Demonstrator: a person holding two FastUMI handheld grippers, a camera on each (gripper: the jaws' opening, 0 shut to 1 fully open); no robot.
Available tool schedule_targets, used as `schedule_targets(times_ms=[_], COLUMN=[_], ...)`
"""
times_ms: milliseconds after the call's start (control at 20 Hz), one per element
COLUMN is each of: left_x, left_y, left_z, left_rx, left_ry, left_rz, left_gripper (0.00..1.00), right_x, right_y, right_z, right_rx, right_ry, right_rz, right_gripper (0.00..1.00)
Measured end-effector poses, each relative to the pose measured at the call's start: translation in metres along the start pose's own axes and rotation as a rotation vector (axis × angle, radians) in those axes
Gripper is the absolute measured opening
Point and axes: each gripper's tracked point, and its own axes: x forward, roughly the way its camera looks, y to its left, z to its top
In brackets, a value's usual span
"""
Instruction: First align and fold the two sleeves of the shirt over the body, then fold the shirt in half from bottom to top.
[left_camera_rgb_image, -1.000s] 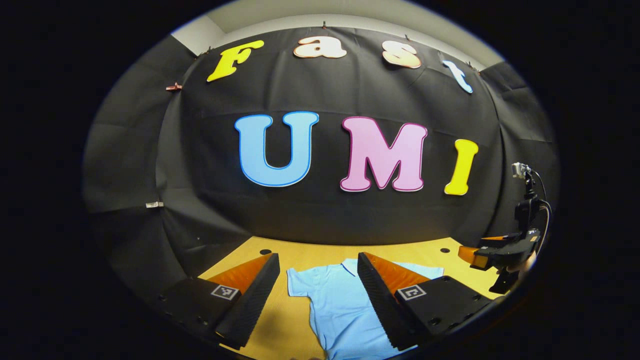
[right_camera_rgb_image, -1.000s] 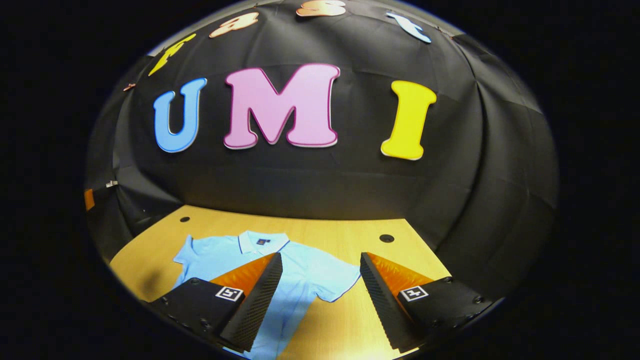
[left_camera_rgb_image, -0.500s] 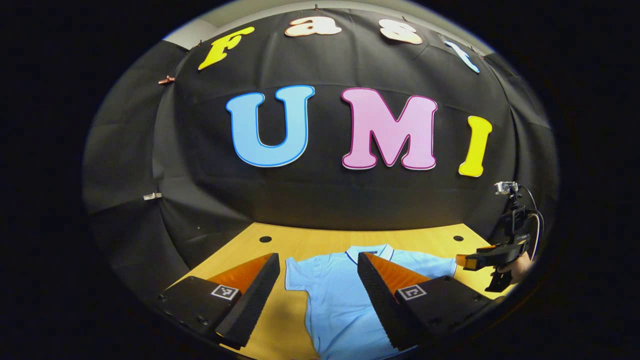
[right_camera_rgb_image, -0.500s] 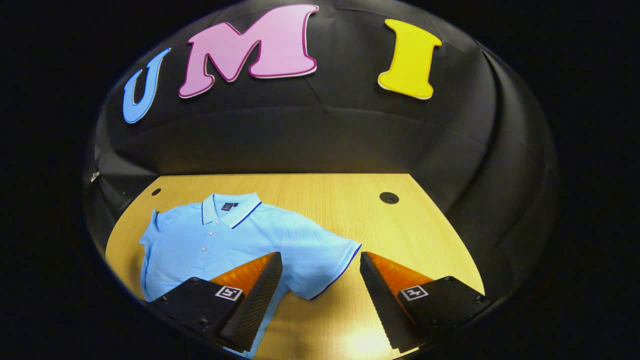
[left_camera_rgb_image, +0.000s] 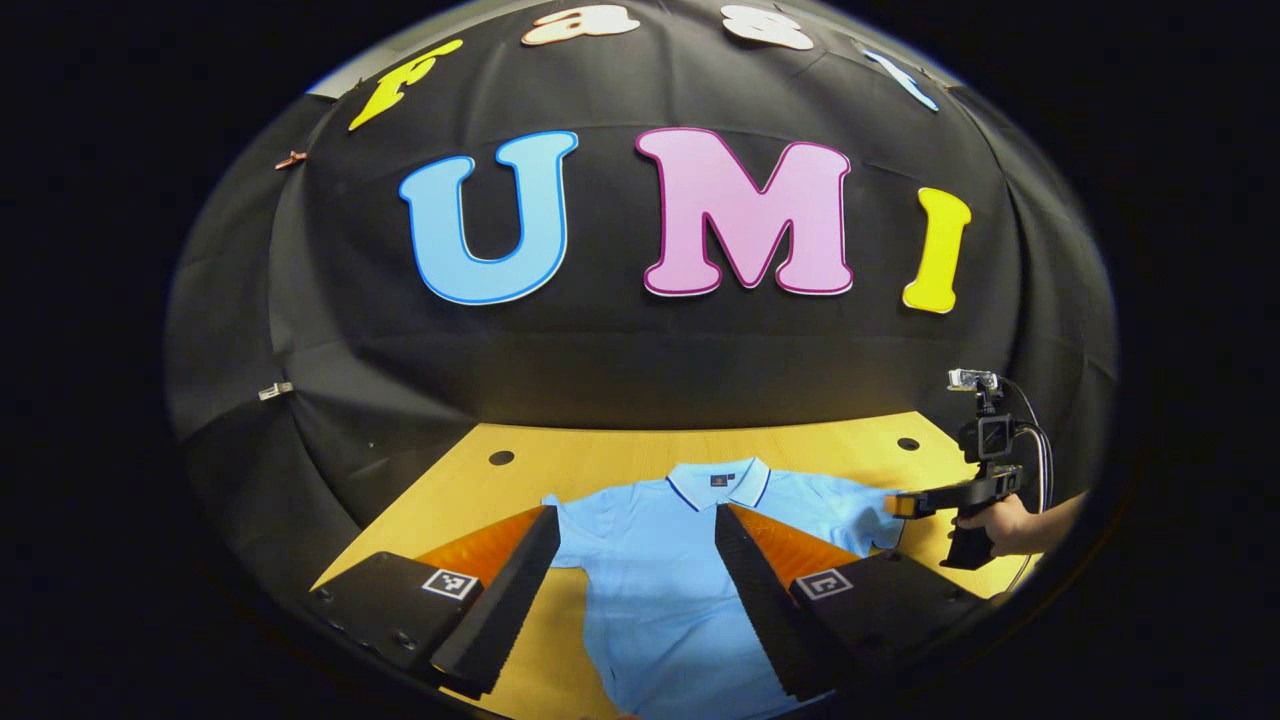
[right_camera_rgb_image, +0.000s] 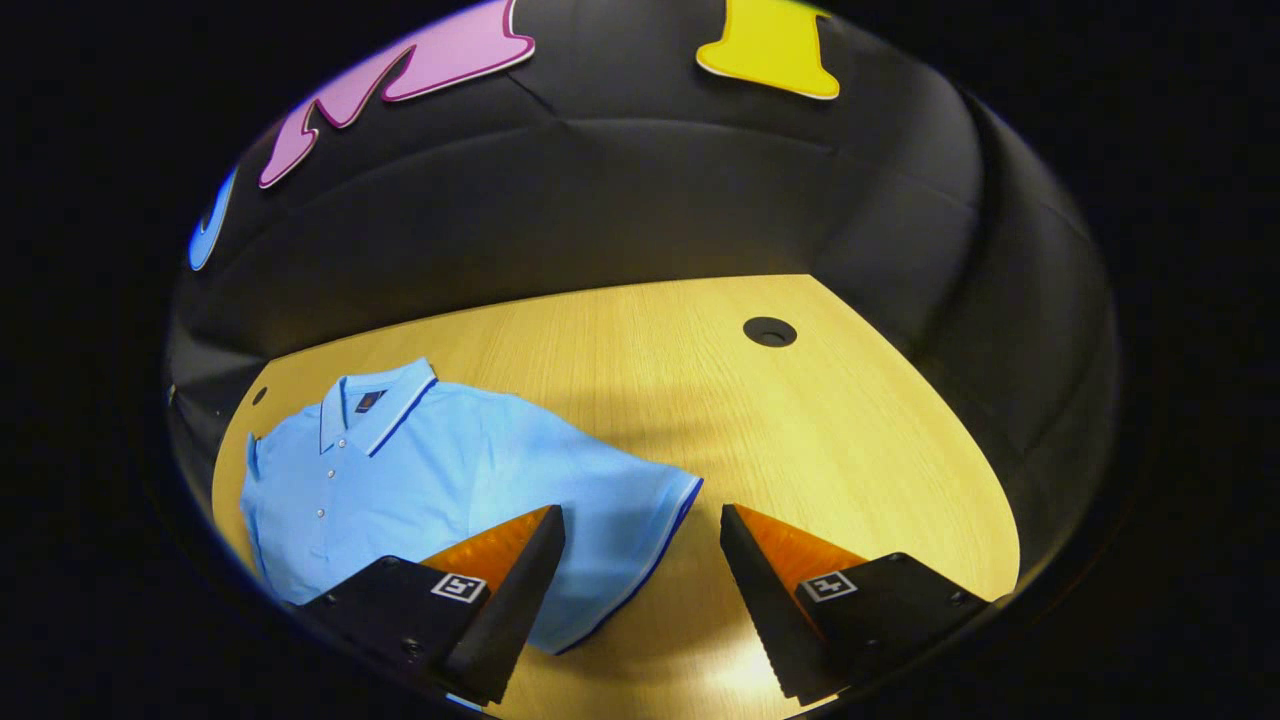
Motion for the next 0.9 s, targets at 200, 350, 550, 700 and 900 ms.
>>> schedule_targets(times_ms=[200, 350, 550, 700, 900], left_x=[-0.001, -0.009, -0.023, -0.031, -0.034], left_y=[-0.004, -0.001, 0.009, 0.013, 0.021], left_z=[-0.001, -0.007, -0.019, -0.022, -0.027], left_rx=[-0.01, -0.02, -0.017, -0.04, -0.06], left_ry=[0.013, 0.02, 0.036, 0.035, 0.031], left_rz=[-0.001, 0.013, 0.039, 0.041, 0.04], left_gripper=[0.99, 0.99, 0.99, 0.99, 0.99], right_x=[0.012, 0.017, 0.02, 0.018, 0.007], right_y=[0.003, 0.004, 0.018, 0.026, 0.031], right_z=[-0.007, -0.008, -0.004, -0.003, 0.021], right_rx=[0.003, -0.059, -0.074, -0.075, -0.123], right_ry=[0.019, 0.004, 0.009, 0.028, -0.017], right_rz=[0.013, 0.016, 0.049, 0.077, 0.086], right_gripper=[0.97, 0.94, 0.14, 0.06, 0.05])
